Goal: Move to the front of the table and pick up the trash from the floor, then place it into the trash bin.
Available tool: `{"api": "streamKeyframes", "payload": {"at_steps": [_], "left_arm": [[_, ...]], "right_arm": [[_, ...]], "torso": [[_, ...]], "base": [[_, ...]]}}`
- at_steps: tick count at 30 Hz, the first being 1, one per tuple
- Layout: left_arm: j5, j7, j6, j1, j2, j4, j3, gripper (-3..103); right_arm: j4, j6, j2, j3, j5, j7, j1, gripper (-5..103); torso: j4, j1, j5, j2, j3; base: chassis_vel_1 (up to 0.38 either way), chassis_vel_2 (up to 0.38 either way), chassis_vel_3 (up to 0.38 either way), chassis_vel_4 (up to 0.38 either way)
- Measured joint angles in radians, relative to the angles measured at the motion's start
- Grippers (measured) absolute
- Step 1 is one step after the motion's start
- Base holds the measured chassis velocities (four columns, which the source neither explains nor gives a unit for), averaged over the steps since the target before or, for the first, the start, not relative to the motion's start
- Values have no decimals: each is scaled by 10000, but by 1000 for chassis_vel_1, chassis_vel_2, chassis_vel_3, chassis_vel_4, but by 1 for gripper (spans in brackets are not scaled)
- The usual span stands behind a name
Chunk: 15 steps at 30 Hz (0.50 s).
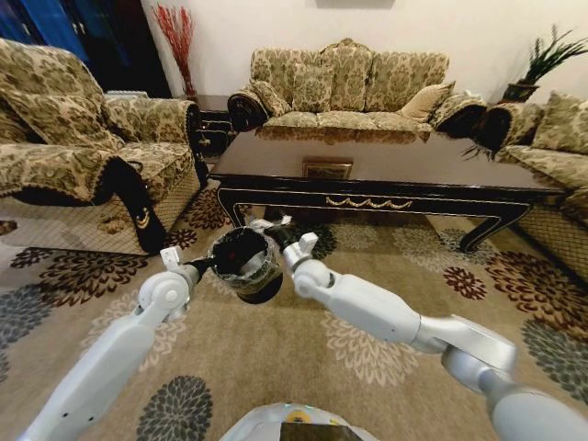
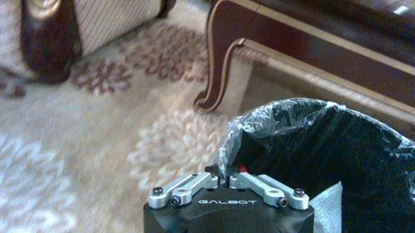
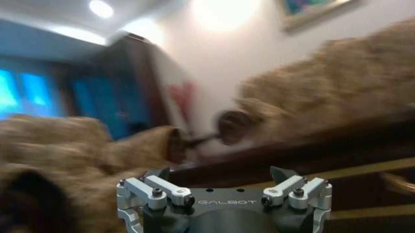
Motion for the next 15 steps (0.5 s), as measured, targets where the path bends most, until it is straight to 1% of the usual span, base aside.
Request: {"api": "streamKeyframes", "payload": {"at_steps": [4, 5, 8, 15], "left_arm": [[-69, -438, -35, 239, -455, 462, 72, 3], [-69, -438, -35, 239, -455, 462, 72, 3], [-172, -690, -75, 278, -735, 773, 198, 3], [-86, -826, -191, 223, -884, 1395, 485, 3]], "right_arm": [[174, -489, -236, 750, -404, 625, -1005, 100], [174, -489, -236, 750, -404, 625, -1005, 100], [132, -732, -249, 1103, -690, 896, -1432, 100], [59, -881, -300, 1433, -892, 1049, -1798, 100]], "torso": [[4, 0, 5, 0, 0], [4, 0, 5, 0, 0], [2, -1, 1, 0, 0], [5, 0, 1, 0, 0]], "base": [[0, 0, 0, 0], [0, 0, 0, 0], [0, 0, 0, 0], [0, 0, 0, 0]]}}
